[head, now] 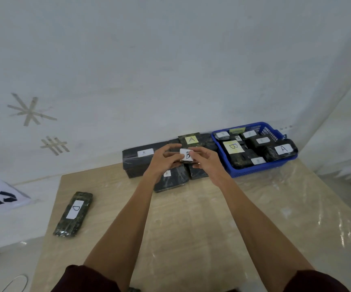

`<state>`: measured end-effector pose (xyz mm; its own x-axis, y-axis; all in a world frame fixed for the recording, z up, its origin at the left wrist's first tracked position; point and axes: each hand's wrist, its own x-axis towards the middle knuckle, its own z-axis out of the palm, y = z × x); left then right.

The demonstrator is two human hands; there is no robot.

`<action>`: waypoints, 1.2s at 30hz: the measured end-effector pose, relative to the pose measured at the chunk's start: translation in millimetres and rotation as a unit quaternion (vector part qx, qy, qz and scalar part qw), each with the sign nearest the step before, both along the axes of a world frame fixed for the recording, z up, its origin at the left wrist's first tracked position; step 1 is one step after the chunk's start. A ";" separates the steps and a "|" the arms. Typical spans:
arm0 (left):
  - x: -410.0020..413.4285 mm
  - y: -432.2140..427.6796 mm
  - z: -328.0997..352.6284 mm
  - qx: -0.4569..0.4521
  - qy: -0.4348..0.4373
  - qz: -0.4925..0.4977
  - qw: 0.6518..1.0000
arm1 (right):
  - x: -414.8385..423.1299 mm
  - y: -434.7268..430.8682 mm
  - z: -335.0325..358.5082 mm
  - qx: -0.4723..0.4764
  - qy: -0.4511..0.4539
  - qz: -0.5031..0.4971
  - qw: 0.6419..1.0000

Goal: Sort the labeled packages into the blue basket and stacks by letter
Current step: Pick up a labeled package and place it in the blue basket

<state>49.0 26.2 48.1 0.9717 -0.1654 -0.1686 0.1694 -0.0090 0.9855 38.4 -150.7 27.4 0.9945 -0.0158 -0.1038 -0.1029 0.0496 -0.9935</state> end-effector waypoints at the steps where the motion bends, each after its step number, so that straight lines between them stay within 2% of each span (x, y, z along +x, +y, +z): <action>1: 2.2 -10.1 -1.4 0.007 -0.001 -0.004 1.000 | 0.4 -9.3 -1.4 -0.010 0.004 -0.002 1.000; 8: 39.0 -92.8 -18.7 0.018 0.005 -0.005 1.000 | 38.7 -92.3 -11.9 -0.049 0.028 -0.004 0.998; 14: 93.0 -179.9 -41.8 0.034 0.050 0.030 0.998 | 102.4 -183.5 -22.4 -0.124 0.049 -0.018 0.991; 17: 116.5 -205.8 -64.8 0.109 0.085 0.066 0.988 | 134.2 -233.8 -30.0 -0.193 0.057 -0.013 0.979; 22: 138.4 -228.6 -98.3 0.255 0.139 0.122 0.949 | 180.3 -290.5 -43.4 -0.310 0.077 0.030 0.947; 29: 159.2 -249.5 -114.6 0.351 0.124 0.121 0.920 | 222.9 -307.5 -81.9 -0.434 0.096 0.101 0.890; 36: 177.5 -246.0 -119.7 0.295 0.175 0.147 0.928 | 246.9 -302.1 -108.3 -0.462 0.137 0.148 0.864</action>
<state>226.6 -219.8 -71.6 0.8293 0.3196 -0.4584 0.5581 -0.4323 0.7082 285.3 -452.8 -80.9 0.9096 0.0324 -0.4143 -0.2130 -0.8197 -0.5317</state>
